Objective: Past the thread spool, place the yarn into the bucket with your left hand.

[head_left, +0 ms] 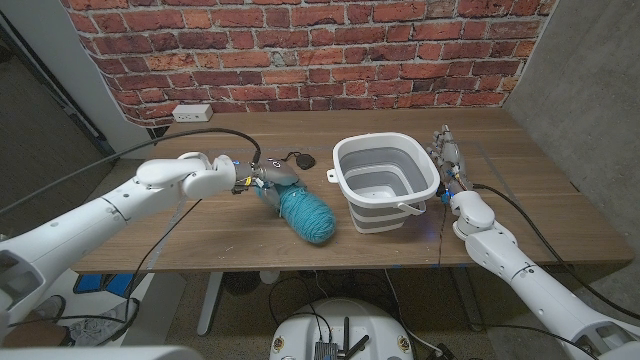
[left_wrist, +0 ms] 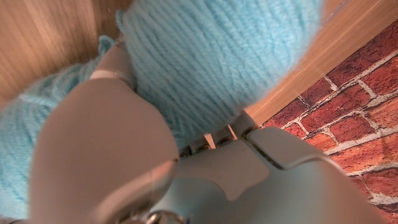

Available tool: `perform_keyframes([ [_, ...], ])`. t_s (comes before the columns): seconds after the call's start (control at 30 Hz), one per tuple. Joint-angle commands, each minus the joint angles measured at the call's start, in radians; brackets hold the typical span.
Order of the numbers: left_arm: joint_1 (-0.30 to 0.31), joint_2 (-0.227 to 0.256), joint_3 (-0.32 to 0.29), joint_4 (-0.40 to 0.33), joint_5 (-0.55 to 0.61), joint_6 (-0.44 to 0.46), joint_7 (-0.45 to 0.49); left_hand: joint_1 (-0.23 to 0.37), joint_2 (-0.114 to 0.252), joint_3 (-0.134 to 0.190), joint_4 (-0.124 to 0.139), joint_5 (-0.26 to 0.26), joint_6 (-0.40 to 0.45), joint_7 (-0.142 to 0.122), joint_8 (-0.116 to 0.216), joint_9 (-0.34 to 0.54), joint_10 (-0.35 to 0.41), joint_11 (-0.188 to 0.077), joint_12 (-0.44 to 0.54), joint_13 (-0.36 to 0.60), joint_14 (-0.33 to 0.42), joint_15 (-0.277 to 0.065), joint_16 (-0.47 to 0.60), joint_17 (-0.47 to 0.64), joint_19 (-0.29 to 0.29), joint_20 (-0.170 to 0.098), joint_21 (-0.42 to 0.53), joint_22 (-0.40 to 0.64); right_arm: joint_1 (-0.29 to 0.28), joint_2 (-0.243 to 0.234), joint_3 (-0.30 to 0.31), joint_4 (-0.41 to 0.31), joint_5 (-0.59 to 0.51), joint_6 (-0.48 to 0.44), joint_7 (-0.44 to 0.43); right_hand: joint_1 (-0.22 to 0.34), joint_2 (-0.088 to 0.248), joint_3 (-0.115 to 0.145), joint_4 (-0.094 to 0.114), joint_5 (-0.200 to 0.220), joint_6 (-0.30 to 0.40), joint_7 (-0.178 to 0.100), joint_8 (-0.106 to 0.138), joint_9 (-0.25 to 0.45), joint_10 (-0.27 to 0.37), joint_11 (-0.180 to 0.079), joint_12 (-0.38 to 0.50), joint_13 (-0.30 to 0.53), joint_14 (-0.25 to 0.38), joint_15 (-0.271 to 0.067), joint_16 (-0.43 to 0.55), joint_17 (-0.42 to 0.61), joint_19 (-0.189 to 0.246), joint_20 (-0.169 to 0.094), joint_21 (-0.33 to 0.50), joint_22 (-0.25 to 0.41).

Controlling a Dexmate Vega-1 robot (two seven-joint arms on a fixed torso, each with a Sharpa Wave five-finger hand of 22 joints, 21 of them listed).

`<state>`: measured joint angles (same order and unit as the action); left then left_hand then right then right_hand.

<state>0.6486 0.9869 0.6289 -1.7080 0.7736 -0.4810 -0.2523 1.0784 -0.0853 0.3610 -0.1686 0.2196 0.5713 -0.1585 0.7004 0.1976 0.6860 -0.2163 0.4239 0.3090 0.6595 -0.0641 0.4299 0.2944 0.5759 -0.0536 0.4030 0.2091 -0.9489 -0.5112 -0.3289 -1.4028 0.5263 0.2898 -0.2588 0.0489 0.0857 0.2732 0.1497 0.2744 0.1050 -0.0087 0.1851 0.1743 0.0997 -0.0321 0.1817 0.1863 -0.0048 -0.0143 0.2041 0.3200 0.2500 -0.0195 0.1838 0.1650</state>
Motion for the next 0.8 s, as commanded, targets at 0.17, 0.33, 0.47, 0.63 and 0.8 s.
perform_keyframes([
  [0.17, -0.021, 0.017, -0.029, -0.013, -0.092, -0.001, -0.066, 0.073, 0.096, -0.006, 0.004, 0.008, 0.012, 0.017, -0.006, -0.004, 0.011, 0.004, -0.014, 0.004, 0.003, -0.175, -0.021, -0.008, 0.0, -0.146, 0.011, 0.003, 0.003, -0.011, 0.001, -0.018, 0.003, -0.023, 0.001, -0.008, 0.057, 0.01, 0.001, 0.003, 0.004, 0.002, 0.006, 0.003, 0.001, -0.002, 0.009, 0.002, -0.004, 0.002, 0.006, 0.0, 0.002, 0.003, 0.004, 0.003],
  [0.33, -0.023, 0.038, -0.044, -0.031, -0.105, -0.021, -0.077, 0.072, 0.101, -0.006, 0.005, 0.008, 0.016, 0.018, -0.008, -0.007, 0.014, 0.004, -0.016, 0.004, 0.003, -0.175, -0.024, -0.008, -0.002, -0.146, 0.012, 0.003, 0.005, -0.011, 0.0, -0.017, 0.0, -0.023, 0.001, -0.009, 0.056, 0.011, 0.001, 0.003, 0.004, 0.001, 0.005, 0.003, 0.001, -0.001, 0.009, 0.002, -0.005, 0.002, 0.006, 0.0, 0.002, 0.004, 0.004, 0.003],
  [0.47, -0.019, 0.053, -0.061, -0.047, -0.129, -0.025, -0.096, 0.071, 0.103, -0.007, 0.006, 0.007, 0.013, 0.016, -0.011, -0.006, 0.015, 0.005, -0.018, 0.005, 0.003, -0.175, -0.025, -0.007, -0.004, -0.146, 0.013, 0.003, 0.007, -0.01, -0.002, -0.012, -0.004, -0.018, 0.001, -0.009, 0.056, 0.012, 0.001, 0.003, 0.004, 0.001, 0.005, 0.003, 0.002, -0.002, 0.01, 0.002, -0.005, 0.002, 0.006, -0.001, 0.001, 0.003, 0.004, 0.003],
  [0.63, -0.032, 0.063, -0.077, -0.043, -0.178, -0.046, -0.13, 0.069, 0.104, -0.008, 0.006, 0.007, 0.012, 0.015, -0.013, -0.005, 0.015, 0.006, -0.02, 0.005, 0.002, -0.175, -0.028, -0.007, -0.01, -0.148, 0.012, 0.002, 0.014, -0.005, -0.006, 0.002, -0.006, -0.012, 0.004, -0.01, 0.056, 0.013, 0.001, 0.003, 0.004, 0.001, 0.005, 0.003, 0.001, -0.002, 0.009, 0.002, -0.005, 0.002, 0.006, -0.001, 0.002, 0.003, 0.004, 0.003],
  [0.8, -0.034, 0.087, -0.102, -0.071, -0.187, -0.061, -0.148, 0.067, 0.105, -0.01, 0.006, 0.006, 0.012, 0.013, -0.014, -0.004, 0.012, 0.007, -0.025, 0.006, -0.003, -0.175, -0.033, -0.007, -0.017, -0.149, 0.011, 0.002, 0.017, -0.002, -0.007, 0.002, -0.006, -0.013, 0.004, -0.01, 0.056, 0.014, 0.001, 0.003, 0.005, 0.002, 0.006, 0.003, 0.002, -0.001, 0.01, 0.002, -0.005, 0.002, 0.006, -0.002, 0.002, 0.003, 0.004, 0.003],
])
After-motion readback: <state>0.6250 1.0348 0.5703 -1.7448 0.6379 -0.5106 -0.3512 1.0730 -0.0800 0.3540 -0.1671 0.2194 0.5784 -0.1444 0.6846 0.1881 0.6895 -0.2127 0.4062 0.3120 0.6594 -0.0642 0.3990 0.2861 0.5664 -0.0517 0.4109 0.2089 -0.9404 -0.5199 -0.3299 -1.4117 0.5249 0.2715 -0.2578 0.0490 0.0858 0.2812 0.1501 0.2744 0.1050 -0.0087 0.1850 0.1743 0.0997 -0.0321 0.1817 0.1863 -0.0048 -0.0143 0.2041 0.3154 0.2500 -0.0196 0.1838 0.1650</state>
